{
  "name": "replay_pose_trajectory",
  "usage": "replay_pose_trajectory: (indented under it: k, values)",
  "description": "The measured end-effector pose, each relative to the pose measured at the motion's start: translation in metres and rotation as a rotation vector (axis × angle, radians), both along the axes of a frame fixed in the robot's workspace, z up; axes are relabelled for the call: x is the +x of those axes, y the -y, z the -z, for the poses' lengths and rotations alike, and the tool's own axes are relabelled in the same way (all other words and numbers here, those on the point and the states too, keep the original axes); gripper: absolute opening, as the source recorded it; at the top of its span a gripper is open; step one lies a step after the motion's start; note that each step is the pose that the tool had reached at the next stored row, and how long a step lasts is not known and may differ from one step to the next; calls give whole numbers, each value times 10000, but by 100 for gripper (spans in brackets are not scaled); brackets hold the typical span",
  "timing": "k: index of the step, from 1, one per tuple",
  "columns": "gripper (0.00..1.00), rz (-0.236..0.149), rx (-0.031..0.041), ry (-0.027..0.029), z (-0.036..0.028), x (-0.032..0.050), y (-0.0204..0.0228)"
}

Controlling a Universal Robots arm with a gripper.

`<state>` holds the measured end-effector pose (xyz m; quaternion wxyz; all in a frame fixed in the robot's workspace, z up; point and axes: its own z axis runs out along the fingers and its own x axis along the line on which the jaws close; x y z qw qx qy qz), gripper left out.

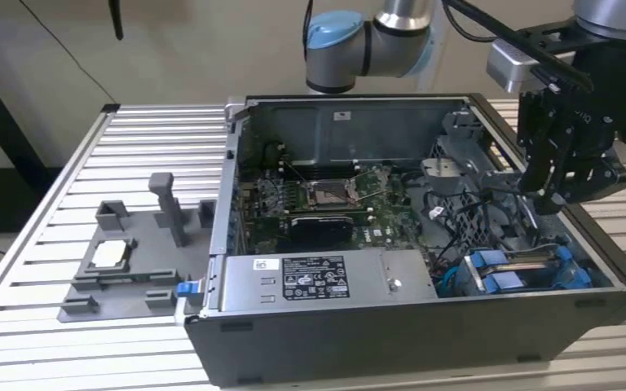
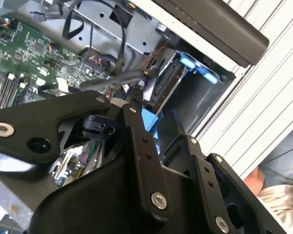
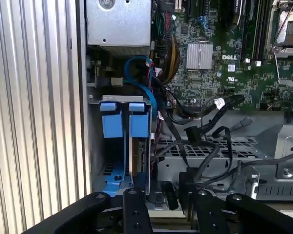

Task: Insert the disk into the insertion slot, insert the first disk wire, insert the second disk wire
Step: 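Insert the first disk wire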

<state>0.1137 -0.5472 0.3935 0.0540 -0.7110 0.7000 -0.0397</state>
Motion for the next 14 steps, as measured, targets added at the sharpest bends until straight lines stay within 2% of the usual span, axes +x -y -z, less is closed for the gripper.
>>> replay_pose_trajectory:
  k: [1, 3, 4, 5, 6, 9, 10, 11, 14]
  values:
    - [41, -84, -29, 34, 8, 0, -12]
    - [41, -277, -114, 65, 17, 0, -20]
    - [41, -390, -145, 104, 21, -1, -22]
    - [41, -489, -164, 170, 25, -1, -26]
    - [41, -573, -180, 273, 29, 0, -30]
    - [41, -767, -221, 674, 39, 0, -44]
    - [41, -798, -231, 776, 43, -2, -51]
    - [41, -816, -241, 841, 46, -7, -60]
    - [41, -821, -300, 873, 54, -37, -83]
